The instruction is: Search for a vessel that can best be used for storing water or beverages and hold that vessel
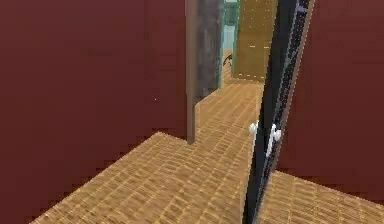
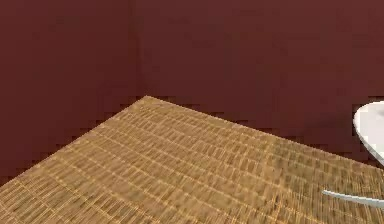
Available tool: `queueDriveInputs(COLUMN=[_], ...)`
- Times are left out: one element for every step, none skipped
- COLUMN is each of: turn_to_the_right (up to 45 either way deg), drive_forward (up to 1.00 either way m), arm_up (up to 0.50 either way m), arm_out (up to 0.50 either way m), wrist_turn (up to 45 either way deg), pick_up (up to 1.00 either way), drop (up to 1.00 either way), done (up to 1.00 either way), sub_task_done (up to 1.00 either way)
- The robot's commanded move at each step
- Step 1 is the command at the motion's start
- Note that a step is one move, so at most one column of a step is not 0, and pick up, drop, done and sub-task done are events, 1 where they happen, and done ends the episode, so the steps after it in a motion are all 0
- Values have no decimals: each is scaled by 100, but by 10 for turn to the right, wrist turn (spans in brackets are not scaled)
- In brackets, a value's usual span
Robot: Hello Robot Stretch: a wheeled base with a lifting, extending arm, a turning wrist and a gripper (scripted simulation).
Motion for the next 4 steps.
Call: queueDriveInputs(turn_to_the_right=[-450, -450, -180, 0], drive_forward=[0, 0, 0, 100], arm_up=[0, 0, 0, 0], arm_out=[0, 0, 0, 0], wrist_turn=[0, 0, 0, 0], pick_up=[0, 0, 0, 0], drop=[0, 0, 0, 0], done=[0, 0, 0, 0], sub_task_done=[0, 0, 0, 0])
